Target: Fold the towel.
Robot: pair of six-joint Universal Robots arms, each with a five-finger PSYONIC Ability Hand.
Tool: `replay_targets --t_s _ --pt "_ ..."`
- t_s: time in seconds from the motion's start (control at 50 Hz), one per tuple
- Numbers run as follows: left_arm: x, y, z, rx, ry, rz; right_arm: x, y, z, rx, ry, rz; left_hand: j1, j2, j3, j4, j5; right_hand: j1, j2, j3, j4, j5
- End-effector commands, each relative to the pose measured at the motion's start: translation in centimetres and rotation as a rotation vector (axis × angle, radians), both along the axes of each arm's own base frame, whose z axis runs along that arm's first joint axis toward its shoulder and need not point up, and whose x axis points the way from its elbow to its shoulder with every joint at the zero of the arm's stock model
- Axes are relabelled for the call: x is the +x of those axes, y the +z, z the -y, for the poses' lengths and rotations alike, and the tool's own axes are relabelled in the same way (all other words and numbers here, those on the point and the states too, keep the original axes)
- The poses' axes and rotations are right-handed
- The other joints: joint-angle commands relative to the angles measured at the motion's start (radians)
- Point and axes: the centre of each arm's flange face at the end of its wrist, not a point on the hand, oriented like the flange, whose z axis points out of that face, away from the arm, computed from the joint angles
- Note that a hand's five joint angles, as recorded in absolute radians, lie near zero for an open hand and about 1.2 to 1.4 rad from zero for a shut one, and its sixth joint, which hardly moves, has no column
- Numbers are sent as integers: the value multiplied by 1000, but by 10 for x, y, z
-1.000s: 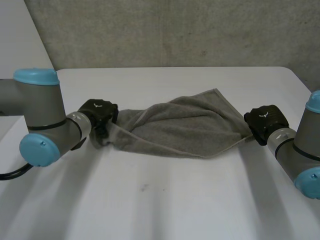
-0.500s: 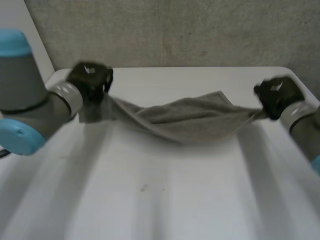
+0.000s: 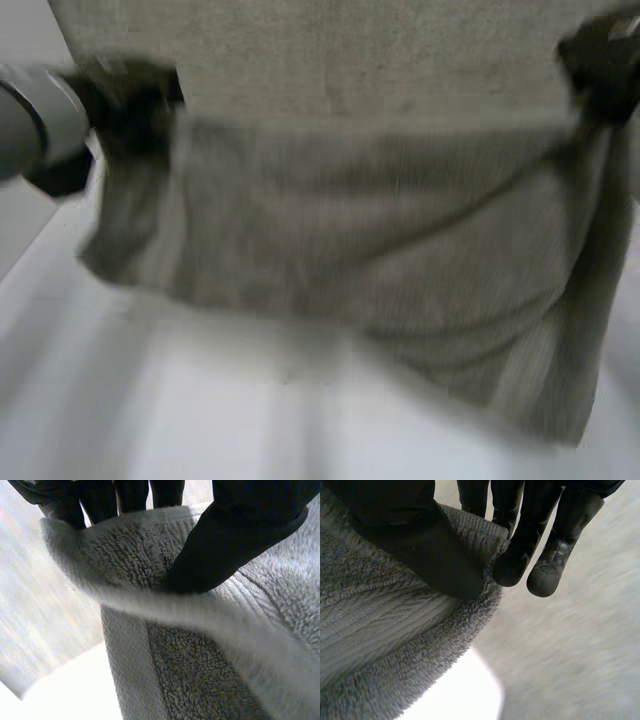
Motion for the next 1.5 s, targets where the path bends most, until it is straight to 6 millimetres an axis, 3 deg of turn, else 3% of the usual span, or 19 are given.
replay_targets --t_s 0.02,0.08,0.14,0.18,0.2,0.24,0.34,0.38,0.46,0.62,0.68,0.72,0.74,0.8,0.86,0.94,1.04,1.18,1.5 --pt "-8 -98 21 262 -11 92 16 -112 22 320 38 -163 242 180 182 179 200 280 85 38 38 212" --pt "-10 -101 30 221 -13 90 21 -118 31 304 42 -160 242 180 182 179 200 280 85 38 38 212" --pt "-17 -78 53 32 -19 69 30 -108 53 182 18 -126 242 180 182 179 200 280 85 38 38 212" --pt "-24 -28 71 -226 -9 -3 38 -69 71 -44 -25 -12 242 180 182 179 200 280 85 38 38 212" --pt "-24 -27 71 -227 -9 -3 38 -69 71 -45 -25 -11 242 180 182 179 200 280 85 38 38 212" --pt "-26 30 80 -493 6 -116 39 -8 74 -337 -42 187 242 180 182 179 200 280 85 38 38 212" --pt "-18 84 77 -692 14 -312 27 52 53 -621 -33 357 242 180 182 179 200 280 85 38 38 212" --pt "-16 87 78 -696 12 -353 27 52 48 -624 -29 348 242 180 182 179 200 280 85 38 38 212" --pt "-16 67 80 -594 17 -353 29 29 47 -514 -30 285 242 180 182 179 200 280 85 38 38 212" --pt "-19 -66 86 -229 28 -166 45 -109 51 -26 67 115 242 180 182 179 200 280 85 38 38 212" --pt "-19 -91 86 -193 26 -127 46 -134 52 38 68 97 242 180 182 179 200 280 85 38 38 212" --pt "-18 -143 82 -126 16 -46 46 -178 53 149 58 65 242 180 182 179 200 280 85 38 38 212" --pt "-18 -143 82 -126 16 -45 46 -178 53 150 58 65 242 180 182 179 200 280 85 38 38 212" --pt "-14 -204 68 -51 -7 72 45 -230 48 291 48 18 242 180 182 179 200 280 85 38 38 212" --pt "-10 -225 56 -14 -28 148 41 -244 38 360 44 -5 242 180 182 179 200 280 85 38 38 212" --pt "-7 -229 45 -4 -50 207 36 -243 32 392 33 -11 242 180 182 179 200 280 85 38 38 212" --pt "-2 -199 29 -57 -55 221 30 -215 18 365 41 8 -94 -156 -154 -157 -136 280 85 38 38 212" --pt "-1 -175 22 -111 -50 207 27 -205 7 355 41 18 -298 -360 -358 -361 -339 280 85 38 38 212" --pt "-6 -203 12 -68 -79 218 25 -211 2 376 38 14 -313 -375 -373 -375 -354 280 85 38 38 212"
